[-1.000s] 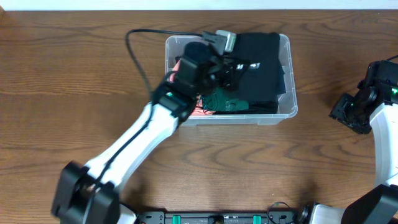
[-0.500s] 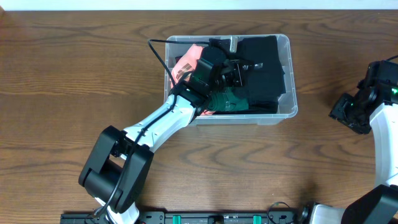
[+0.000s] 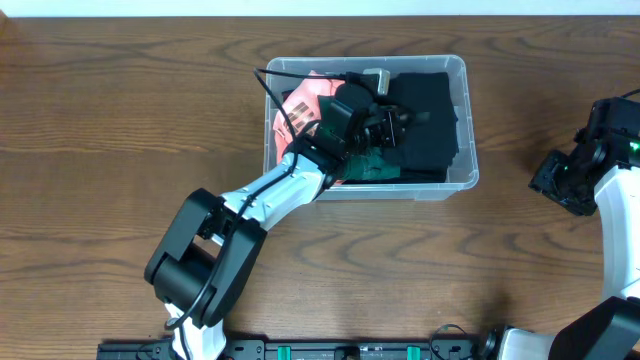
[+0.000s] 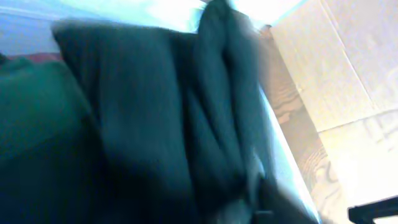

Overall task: Pack container
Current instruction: 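Carry the black cloth into the bin's right side and release it, then withdraw the left gripper from the bin to the left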

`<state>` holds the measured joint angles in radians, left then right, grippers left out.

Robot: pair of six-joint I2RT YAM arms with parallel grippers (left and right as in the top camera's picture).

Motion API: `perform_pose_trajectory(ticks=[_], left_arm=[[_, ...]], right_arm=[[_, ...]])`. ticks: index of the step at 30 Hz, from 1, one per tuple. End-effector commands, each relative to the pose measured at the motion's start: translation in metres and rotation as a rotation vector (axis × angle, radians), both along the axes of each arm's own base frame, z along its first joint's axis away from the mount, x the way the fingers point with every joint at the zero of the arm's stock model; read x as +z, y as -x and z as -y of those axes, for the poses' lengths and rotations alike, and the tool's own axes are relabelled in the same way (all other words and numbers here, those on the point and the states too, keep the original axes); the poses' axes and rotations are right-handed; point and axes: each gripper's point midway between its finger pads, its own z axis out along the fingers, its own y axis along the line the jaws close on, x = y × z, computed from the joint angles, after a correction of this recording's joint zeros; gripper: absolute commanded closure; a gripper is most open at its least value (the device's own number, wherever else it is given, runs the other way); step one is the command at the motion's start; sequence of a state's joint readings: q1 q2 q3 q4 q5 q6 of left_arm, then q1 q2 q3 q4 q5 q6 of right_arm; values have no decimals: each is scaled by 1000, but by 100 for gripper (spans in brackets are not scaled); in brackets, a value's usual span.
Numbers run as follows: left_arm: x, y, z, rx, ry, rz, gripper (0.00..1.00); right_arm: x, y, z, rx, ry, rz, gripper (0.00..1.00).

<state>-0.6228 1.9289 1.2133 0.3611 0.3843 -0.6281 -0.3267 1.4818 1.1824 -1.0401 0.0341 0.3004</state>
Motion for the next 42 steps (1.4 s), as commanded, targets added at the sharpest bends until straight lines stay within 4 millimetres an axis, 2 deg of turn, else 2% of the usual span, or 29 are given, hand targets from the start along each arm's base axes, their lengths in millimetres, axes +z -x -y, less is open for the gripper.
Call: perform_pose_trajectory(ticks=[1,6,9,11,13,16,20,25,28,29,30,31,33,37,42], left_arm=[[32,4,10,-108,47,61,2],[84,6,-9,-117,4,178,2],[113,15,-27,-94,-63,252,2],[125,20,-45,-52,-151,296,2],[128,21,-74,31,-283,321,2],[125,25,-133,182,-503,294,2],[104,40,-217,334,-715,133,2],[82,43,-301,479,-799,-54,2],[73,41,-341,571,-796,-119,2],[71,41,-351,594,-790,-137,2],[69,40,-361,614,-787,-154,2],[66,40,-369,629,-782,-170,2],[61,42,-383,655,-779,-208,2],[54,49,-397,679,-790,-258,2],[55,48,-399,673,-799,-250,2]], right_arm=[[1,1,-1,3,0,0,51],[1,1,-1,3,0,1,51],[1,0,0,3,2,5,51],[1,0,0,3,2,5,51],[1,0,0,3,2,6,51],[1,-2,-6,19,-27,14,52],[5,-19,-40,235,-128,83,50],[9,-41,-67,356,-42,128,43],[15,-58,-83,421,26,180,36],[18,-65,-87,437,45,205,32],[22,-72,-91,449,62,232,19],[25,-78,-95,460,71,260,1],[32,-91,-100,473,83,320,1],[46,-111,-99,494,124,412,1],[50,-114,-99,542,152,427,1]])
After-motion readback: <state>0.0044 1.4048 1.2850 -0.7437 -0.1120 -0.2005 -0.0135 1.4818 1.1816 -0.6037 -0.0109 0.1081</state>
